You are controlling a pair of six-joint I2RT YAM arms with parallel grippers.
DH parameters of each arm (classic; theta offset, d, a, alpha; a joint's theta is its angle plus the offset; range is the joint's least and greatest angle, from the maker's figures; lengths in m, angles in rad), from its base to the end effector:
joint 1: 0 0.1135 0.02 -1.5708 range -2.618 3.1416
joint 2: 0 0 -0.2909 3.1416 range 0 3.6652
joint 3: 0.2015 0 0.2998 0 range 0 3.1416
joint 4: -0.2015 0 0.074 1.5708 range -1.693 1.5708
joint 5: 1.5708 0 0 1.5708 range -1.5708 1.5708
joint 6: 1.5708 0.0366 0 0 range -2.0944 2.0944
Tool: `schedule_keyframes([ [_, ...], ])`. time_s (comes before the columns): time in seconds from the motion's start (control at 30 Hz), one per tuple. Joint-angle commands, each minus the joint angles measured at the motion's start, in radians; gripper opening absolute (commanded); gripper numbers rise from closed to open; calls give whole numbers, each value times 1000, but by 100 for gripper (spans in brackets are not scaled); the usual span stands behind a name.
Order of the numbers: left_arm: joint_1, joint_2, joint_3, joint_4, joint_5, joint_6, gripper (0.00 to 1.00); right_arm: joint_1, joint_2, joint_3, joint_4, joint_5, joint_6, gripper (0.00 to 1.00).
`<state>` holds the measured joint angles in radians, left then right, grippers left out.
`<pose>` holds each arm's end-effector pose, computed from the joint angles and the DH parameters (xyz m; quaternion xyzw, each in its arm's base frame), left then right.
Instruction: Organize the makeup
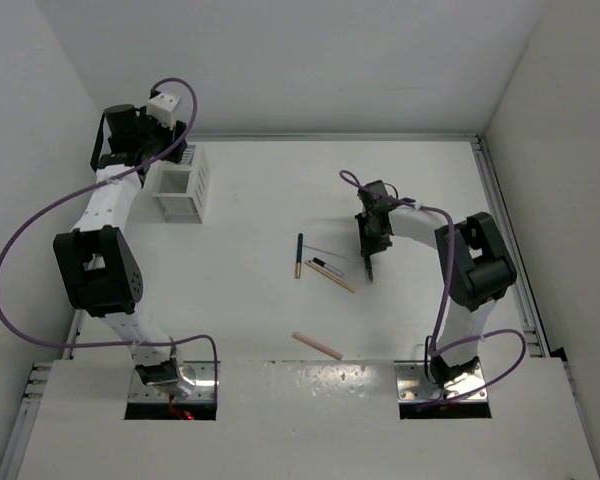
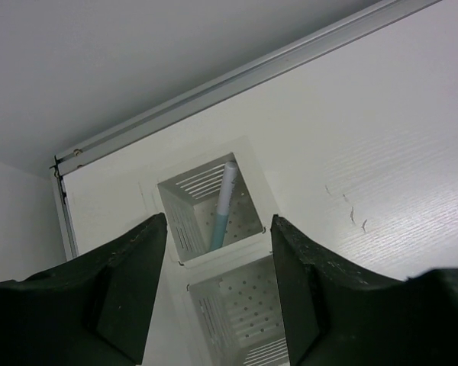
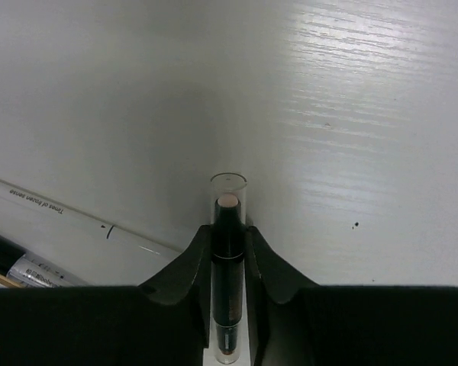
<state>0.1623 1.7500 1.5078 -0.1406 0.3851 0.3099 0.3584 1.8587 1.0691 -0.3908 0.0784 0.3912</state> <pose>0.4675 0.0626 0.3472 0.1668 0.8033 -0.0257 0.5712 0.3700 0.1355 0.1239 0.0237 0.9800 0.0352 0.1944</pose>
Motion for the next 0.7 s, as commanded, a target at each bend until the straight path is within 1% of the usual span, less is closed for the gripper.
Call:
schedule_keyframes([
  [0.0,-7,-57,-6,-27,43,2,63,-21,19,23,1,24,12,15],
  [0.07,-7,-67,-6,-54,90,1,63,-35,11,22,-3,27,0,2],
  [0.1,-16,-76,-6,-66,110,12,63,-36,8,22,-5,30,-3,0],
  [0.13,-17,-76,-6,-82,132,24,63,-48,-6,22,3,29,-37,0],
  [0.2,-43,-76,20,-161,196,90,63,-53,-22,32,13,9,-72,0],
  [0.23,-53,-86,31,-198,219,124,63,-61,-61,44,24,-2,-110,0],
  [0.27,-66,-86,52,-239,241,194,63,-62,-79,49,44,-11,-151,0],
  [0.3,-98,-86,61,-319,274,228,63,-65,-98,52,78,-40,-167,0],
  [0.33,-115,-86,61,-353,287,256,63,-62,-133,69,95,-57,-195,0],
  [0.37,-133,-98,72,-396,299,286,67,-59,-176,71,165,-71,-202,0],
  [0.43,-182,-112,63,-407,351,287,71,-50,-223,83,220,-133,-190,0],
  [0.47,-197,-112,63,-418,377,287,71,-41,-254,84,251,-155,-167,0],
  [0.5,-229,-124,49,-418,432,276,74,-38,-274,83,367,-214,-126,0],
  [0.53,-248,-138,37,-418,457,267,75,-33,-280,83,413,-232,-109,0],
  [0.57,-266,-138,37,-418,478,267,76,-12,-292,77,503,-245,-56,0],
  [0.6,-309,-147,28,-418,497,258,78,-1,-293,69,603,-288,-4,0],
  [0.63,-331,-147,28,-418,521,258,78,17,-290,66,707,-301,26,0],
  [0.67,-351,-147,28,-418,532,236,78,39,-279,57,760,-325,73,0],
])
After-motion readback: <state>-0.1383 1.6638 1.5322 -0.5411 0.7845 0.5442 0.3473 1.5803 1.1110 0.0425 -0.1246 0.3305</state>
